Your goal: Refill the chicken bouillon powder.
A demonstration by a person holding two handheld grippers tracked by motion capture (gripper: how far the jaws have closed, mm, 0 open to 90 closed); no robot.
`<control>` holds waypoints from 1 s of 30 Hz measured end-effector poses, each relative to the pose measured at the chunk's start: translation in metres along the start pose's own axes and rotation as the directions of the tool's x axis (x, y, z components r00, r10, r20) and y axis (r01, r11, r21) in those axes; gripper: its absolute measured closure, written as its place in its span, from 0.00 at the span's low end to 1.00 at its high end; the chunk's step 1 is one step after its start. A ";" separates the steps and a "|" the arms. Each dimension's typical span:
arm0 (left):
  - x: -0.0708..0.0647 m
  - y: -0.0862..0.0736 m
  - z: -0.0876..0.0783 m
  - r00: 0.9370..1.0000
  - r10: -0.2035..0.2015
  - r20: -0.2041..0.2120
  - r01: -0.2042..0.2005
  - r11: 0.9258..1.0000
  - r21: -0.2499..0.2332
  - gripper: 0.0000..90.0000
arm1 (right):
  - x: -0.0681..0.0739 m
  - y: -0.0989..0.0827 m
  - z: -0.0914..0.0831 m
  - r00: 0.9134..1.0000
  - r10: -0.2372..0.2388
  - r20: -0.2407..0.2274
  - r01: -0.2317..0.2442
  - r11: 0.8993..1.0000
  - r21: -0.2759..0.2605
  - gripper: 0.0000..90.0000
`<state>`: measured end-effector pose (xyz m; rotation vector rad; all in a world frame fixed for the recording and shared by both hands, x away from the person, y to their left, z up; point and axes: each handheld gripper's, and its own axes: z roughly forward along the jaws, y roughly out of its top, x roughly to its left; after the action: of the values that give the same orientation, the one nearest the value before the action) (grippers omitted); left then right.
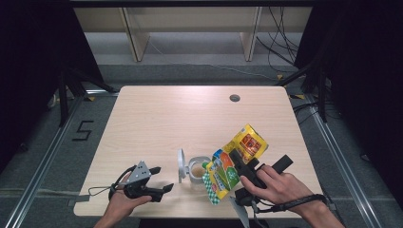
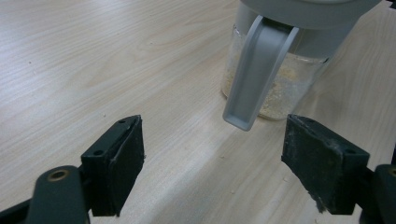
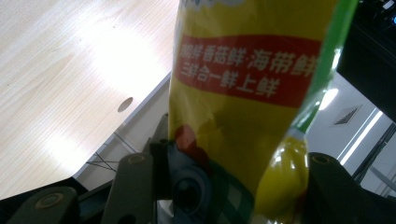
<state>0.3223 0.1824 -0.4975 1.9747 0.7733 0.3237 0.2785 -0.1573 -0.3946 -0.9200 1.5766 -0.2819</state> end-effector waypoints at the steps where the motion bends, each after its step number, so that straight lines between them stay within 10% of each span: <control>1: 0.000 0.000 0.000 1.000 -0.002 -0.001 0.002 1.000 -0.001 0.23 | 0.000 0.000 0.000 1.000 -0.002 0.001 0.002 1.000 0.000 0.63; 30: 0.001 0.000 -0.001 1.000 0.005 -0.005 -0.005 1.000 0.007 0.23 | -0.001 -0.002 -0.002 1.000 -0.008 0.009 0.008 1.000 0.002 0.64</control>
<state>0.3224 0.1832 -0.4974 1.9831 0.7734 0.3295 0.2776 -0.1585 -0.3920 -0.9248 1.5644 -0.2842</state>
